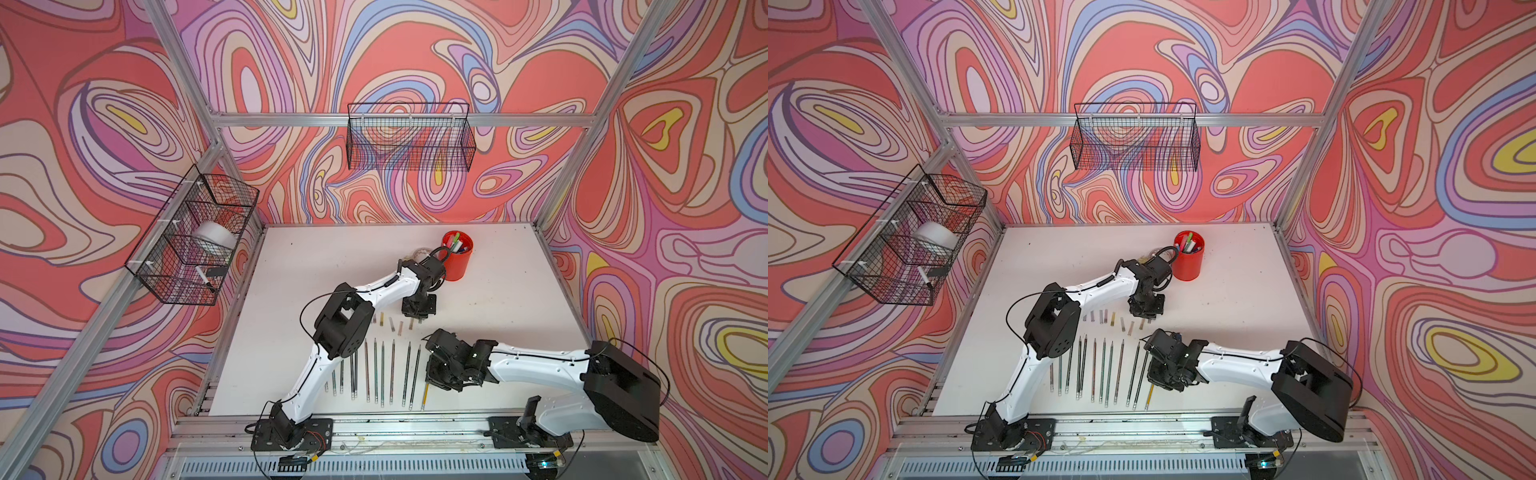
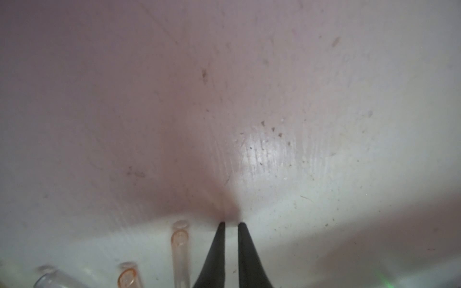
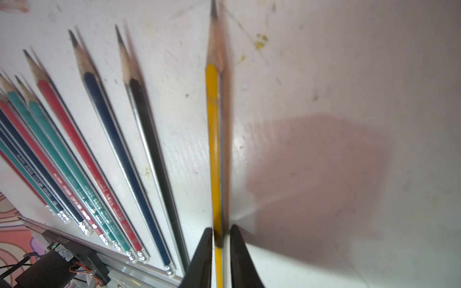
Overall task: Remove the protective cover of the pencils
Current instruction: Place the protective sleeve at the center of the board.
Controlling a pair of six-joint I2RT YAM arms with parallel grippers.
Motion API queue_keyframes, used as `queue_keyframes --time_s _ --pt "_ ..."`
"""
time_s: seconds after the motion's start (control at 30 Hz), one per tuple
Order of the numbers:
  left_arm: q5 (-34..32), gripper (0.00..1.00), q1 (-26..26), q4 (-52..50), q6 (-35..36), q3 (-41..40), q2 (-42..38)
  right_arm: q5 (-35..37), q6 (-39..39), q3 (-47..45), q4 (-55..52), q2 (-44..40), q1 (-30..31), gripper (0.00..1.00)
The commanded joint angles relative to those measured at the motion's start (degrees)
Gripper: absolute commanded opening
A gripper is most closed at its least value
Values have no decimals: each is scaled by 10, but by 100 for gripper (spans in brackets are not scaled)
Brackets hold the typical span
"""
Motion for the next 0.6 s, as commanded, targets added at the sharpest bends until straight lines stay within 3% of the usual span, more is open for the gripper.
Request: queue_keyframes --time_s 0.0,0.13,0.57 --pt "-8 14 -2 -27 2 15 11 23 5 7 -28 14 3 14" --pt "-6 18 -2 -27 -1 16 13 32 3 26 -54 30 3 7" --pt "-7 21 -3 -31 0 22 11 77 -22 108 -132 72 -1 6"
